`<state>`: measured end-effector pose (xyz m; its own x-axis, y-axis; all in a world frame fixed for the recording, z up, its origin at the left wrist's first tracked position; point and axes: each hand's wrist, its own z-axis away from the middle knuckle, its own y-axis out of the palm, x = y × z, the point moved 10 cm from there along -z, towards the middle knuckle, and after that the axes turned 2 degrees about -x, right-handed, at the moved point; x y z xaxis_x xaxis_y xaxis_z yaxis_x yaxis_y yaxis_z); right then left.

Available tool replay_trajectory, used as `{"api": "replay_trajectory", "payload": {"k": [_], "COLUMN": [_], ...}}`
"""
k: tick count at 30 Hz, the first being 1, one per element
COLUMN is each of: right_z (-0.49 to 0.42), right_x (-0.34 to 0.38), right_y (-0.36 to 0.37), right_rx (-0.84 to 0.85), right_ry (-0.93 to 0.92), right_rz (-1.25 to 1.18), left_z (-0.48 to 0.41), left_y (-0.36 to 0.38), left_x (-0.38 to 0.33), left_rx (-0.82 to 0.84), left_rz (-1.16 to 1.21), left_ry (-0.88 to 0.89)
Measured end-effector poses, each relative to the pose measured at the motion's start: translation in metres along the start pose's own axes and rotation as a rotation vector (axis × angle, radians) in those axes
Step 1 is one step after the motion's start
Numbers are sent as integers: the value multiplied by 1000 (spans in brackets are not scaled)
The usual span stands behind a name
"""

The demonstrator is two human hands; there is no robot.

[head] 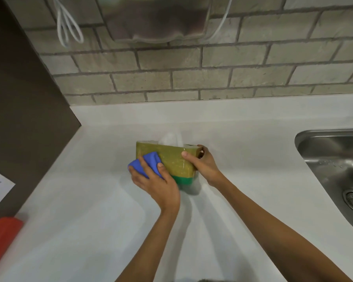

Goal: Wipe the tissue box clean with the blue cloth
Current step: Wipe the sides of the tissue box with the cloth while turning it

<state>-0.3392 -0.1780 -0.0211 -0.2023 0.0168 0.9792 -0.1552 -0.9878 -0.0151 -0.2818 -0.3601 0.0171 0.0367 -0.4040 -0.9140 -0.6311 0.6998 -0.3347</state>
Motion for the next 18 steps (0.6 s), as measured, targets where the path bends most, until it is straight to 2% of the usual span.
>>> {"api": "replay_trajectory", "payload": {"k": [4, 11, 18], "right_z": [18, 45, 69], "right_x": [14, 28, 24], "right_y": [8, 17, 36], "right_rx": [-50, -65, 14], "right_ry": [-136, -328, -356], "right_rz": [38, 165, 170], "left_z": [21, 41, 22], "left_y": [10, 18, 5], "left_x": [14, 31, 39], "left_rx": [106, 303, 367], "left_rz": [241, 476, 410], "left_ry": [-366, -704, -674]}}
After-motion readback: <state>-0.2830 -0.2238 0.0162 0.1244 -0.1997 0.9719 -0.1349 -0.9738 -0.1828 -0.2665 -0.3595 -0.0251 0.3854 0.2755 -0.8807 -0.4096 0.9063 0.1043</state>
